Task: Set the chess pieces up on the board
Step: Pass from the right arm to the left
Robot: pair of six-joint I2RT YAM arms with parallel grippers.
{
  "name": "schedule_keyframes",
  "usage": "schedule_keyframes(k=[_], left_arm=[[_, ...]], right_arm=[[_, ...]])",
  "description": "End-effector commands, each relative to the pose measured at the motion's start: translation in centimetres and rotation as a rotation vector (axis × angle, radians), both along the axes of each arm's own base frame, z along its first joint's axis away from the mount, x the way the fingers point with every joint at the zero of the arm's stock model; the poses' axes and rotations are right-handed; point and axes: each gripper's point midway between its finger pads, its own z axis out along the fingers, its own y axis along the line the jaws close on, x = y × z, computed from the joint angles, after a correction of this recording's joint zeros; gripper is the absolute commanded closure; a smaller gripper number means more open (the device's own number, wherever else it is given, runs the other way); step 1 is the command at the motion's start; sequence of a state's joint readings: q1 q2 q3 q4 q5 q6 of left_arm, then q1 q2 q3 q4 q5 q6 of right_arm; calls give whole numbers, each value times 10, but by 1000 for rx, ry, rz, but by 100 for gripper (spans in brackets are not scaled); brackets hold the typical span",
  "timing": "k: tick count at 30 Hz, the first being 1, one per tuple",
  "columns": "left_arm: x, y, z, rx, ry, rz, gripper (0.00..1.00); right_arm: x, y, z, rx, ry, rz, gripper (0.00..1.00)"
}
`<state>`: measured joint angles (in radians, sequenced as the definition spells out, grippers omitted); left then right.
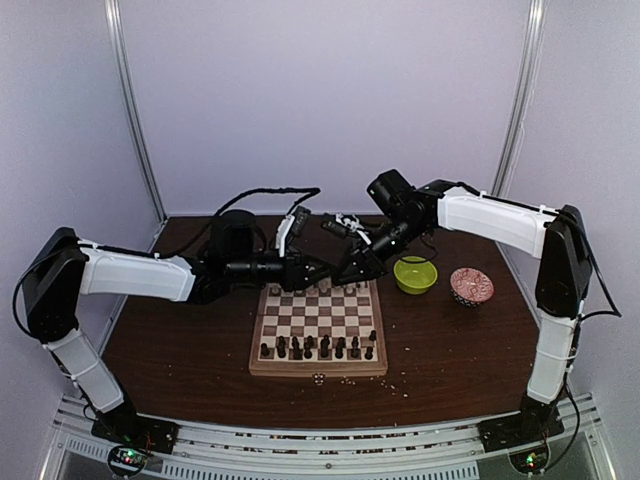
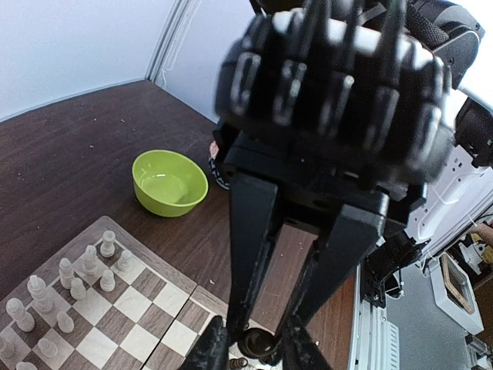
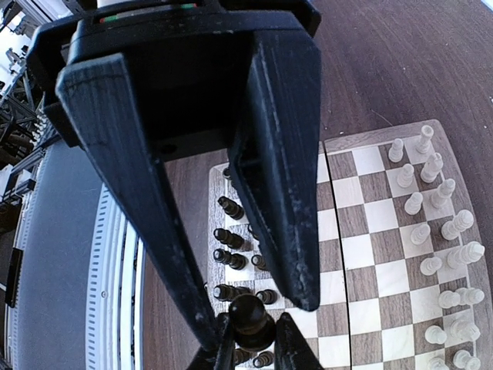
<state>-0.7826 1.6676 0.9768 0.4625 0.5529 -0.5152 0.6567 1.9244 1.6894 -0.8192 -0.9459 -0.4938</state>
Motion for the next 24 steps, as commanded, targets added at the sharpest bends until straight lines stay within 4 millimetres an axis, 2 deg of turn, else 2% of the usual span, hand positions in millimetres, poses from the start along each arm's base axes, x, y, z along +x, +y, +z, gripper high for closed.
schedule_keyframes(k=[1, 11, 14, 19, 24], left_arm=[[5, -6, 15, -65, -32, -21, 75], [4, -6, 10, -58, -20, -29, 87], [4, -4, 10, -49, -22, -28, 89], [5, 17, -3, 104, -71, 31, 90], [-4, 55, -25, 305, -125, 96, 90]], right_arm=[[-9, -2, 13, 19, -22, 19, 81], [-9, -2, 16, 23, -24, 20, 81], [-8, -3, 16, 19, -29, 11, 74], [-18, -22, 10, -23, -71, 13, 58], [-28, -52, -5, -86, -58, -21, 53]])
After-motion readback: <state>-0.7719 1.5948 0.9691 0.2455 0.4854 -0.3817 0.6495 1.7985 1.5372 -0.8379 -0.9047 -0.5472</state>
